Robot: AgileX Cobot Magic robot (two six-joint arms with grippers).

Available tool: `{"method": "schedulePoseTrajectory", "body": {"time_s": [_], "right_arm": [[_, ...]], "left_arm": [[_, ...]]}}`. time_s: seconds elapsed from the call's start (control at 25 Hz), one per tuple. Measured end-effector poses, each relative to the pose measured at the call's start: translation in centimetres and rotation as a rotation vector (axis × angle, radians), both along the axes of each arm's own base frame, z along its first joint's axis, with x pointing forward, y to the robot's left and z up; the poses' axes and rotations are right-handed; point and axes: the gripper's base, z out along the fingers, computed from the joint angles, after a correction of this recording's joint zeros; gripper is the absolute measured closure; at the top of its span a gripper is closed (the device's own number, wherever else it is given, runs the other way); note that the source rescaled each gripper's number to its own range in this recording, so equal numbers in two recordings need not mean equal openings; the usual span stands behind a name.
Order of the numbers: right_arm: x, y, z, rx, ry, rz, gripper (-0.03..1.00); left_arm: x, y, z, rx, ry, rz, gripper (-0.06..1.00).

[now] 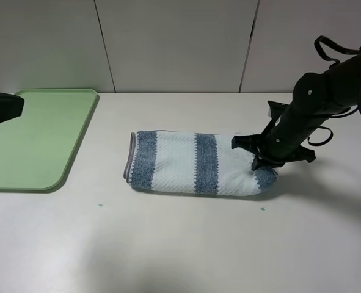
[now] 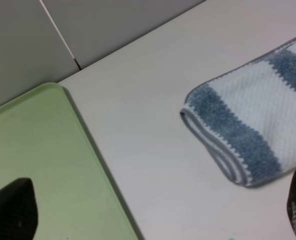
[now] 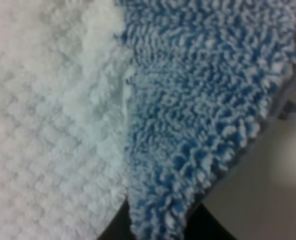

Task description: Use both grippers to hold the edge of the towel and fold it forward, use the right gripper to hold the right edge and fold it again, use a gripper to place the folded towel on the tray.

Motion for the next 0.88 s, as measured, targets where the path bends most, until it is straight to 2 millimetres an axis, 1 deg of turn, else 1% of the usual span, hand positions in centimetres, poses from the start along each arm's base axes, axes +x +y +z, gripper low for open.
{"method": "schedulePoseTrajectory", "body": {"time_s": [0.16, 0.4, 0.64, 0.8, 0.88], "right_arm": [[-0.3, -1.4, 1.1, -0.036, 0.034, 0.012, 0.92], [-0.6, -3.7, 2.9, -0.102, 0.041, 0.031, 0.92], [-1.0, -6.1, 4.3, -0.160, 0.057, 0.019, 0.92], [-1.2, -7.3, 5.0, -0.192, 0.061, 0.012, 0.92], [-1.3, -7.5, 5.4, -0.202, 0.056, 0.014, 0.92]], "left_arm": [[0.0, 0.0, 0.0, 0.000, 0.000, 0.000, -0.05], [0.0, 0.0, 0.0, 0.000, 0.000, 0.000, -0.05], [0.0, 0.0, 0.0, 0.000, 0.000, 0.000, -0.05], [0.0, 0.0, 0.0, 0.000, 0.000, 0.000, -0.06], [0.0, 0.0, 0.0, 0.000, 0.000, 0.000, -0.06]]}}
